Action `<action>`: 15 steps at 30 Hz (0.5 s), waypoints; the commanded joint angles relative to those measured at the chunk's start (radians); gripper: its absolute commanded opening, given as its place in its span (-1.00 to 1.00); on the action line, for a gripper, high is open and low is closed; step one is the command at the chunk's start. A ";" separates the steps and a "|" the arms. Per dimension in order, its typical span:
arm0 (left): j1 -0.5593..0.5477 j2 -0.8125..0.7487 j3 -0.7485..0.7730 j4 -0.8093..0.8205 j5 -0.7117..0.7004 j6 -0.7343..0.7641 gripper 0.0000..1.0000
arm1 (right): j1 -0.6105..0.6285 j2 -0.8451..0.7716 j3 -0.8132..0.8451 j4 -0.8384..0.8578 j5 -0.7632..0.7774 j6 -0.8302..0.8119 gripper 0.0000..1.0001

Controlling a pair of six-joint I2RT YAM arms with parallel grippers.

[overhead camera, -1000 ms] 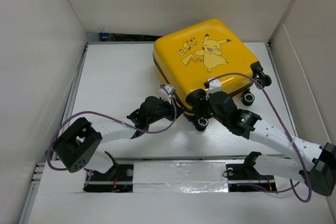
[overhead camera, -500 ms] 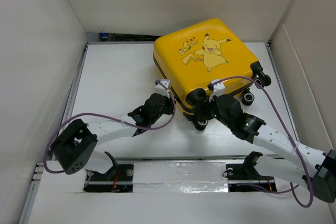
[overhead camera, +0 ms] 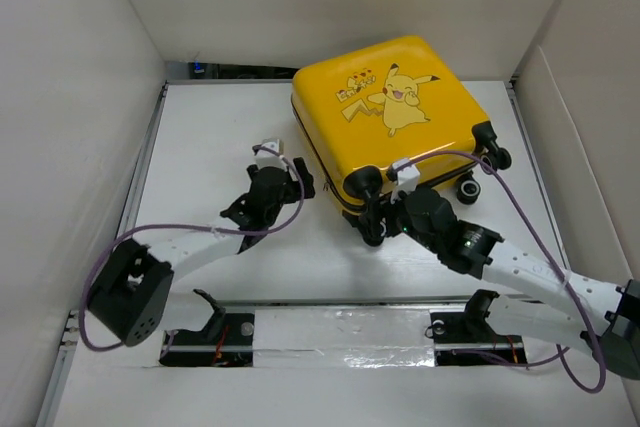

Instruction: Pack the luggage

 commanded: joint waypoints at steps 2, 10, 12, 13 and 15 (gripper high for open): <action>0.015 -0.260 -0.044 0.018 -0.087 -0.047 0.71 | 0.124 0.098 0.076 0.125 -0.086 -0.016 -1.00; 0.015 -0.682 -0.087 -0.091 -0.110 -0.124 0.98 | 0.308 0.368 0.303 0.263 -0.114 -0.036 -0.94; 0.015 -0.785 -0.098 -0.116 -0.111 -0.150 0.98 | 0.335 0.408 0.363 0.266 -0.099 -0.041 -0.37; 0.015 -0.816 -0.102 -0.124 -0.102 -0.158 0.98 | 0.336 0.410 0.375 0.263 -0.079 -0.047 0.11; 0.015 -0.888 -0.098 -0.162 -0.093 -0.161 0.98 | 0.349 0.392 0.372 0.268 -0.053 -0.046 0.51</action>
